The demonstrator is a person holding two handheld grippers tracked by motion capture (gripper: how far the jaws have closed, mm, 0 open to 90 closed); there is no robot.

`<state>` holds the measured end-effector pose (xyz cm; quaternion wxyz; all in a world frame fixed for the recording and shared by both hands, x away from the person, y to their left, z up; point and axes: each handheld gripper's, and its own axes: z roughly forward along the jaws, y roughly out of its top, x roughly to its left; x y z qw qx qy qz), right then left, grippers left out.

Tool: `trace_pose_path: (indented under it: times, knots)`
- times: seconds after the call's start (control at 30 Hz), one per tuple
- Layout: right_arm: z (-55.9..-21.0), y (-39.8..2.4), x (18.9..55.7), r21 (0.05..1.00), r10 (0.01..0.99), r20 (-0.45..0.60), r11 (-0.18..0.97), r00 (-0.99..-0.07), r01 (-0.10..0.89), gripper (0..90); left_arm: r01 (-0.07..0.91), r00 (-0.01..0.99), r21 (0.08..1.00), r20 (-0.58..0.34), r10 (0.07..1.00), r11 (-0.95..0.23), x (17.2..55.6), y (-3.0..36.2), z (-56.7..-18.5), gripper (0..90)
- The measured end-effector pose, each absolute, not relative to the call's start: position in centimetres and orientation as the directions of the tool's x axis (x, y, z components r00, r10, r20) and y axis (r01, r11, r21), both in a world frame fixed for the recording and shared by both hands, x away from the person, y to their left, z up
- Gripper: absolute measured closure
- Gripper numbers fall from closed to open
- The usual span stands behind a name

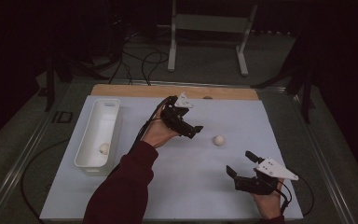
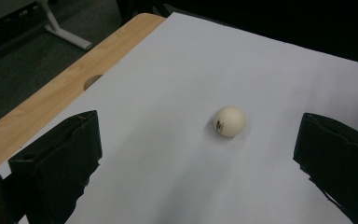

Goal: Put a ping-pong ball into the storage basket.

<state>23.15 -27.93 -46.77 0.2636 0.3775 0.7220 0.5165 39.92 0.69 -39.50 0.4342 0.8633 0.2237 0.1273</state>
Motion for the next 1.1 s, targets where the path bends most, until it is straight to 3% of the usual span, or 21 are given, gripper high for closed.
trace_pose_path:
  times: [1.1]
  knots:
    - [-46.7, -28.1, 23.1, 0.946, 0.819, 0.010, 0.177, -0.574, 0.270, 8.2, 0.277, 0.885, 0.793, 0.010, 0.466, -0.543, 40.1, -2.6, -41.0, 1.5]
